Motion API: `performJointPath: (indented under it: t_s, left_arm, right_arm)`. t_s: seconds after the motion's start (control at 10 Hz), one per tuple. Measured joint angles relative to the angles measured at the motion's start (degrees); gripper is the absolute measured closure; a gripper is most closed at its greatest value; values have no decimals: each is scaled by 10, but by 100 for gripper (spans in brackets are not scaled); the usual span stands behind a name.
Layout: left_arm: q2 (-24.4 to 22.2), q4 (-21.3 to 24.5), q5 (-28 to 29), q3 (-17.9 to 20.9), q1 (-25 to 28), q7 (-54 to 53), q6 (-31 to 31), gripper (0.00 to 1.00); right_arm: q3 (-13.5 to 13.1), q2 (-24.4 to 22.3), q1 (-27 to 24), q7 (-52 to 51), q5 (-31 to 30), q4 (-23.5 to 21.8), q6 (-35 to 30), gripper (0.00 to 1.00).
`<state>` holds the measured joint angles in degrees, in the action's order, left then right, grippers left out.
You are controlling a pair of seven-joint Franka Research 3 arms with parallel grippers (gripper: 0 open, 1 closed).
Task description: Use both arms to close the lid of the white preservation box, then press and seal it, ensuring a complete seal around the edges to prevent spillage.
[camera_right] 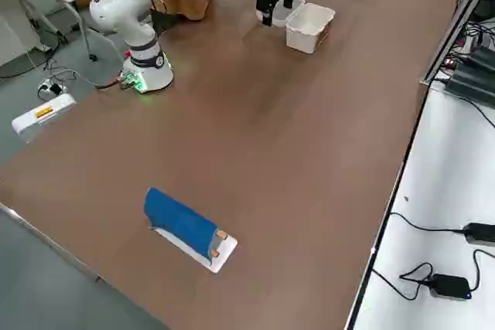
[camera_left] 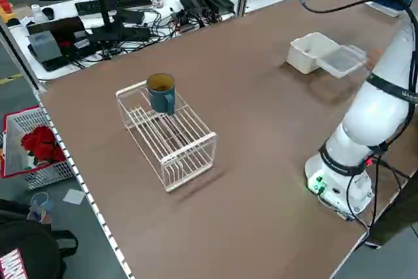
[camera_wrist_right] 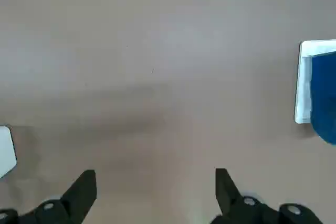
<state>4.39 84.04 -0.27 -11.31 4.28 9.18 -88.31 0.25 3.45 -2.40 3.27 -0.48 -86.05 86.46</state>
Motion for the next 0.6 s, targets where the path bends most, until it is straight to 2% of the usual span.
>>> performJointPath:
  t_s: [0.3, 0.4, 0.6]
  left_arm:
    - [0, 0, 0, 0, 0, -1, -4, 0]
    - [1, 0, 0, 0, 0, -2, -5, 0]
    - [8, 0, 0, -5, -5, -2, -22, 0]
  right_arm:
    - [0, 0, 0, 7, 1, 0, -5, 0]
    - [3, 0, 4, 42, 4, -1, -7, 0]
    - [25, 0, 48, 199, 14, -11, -10, 0]
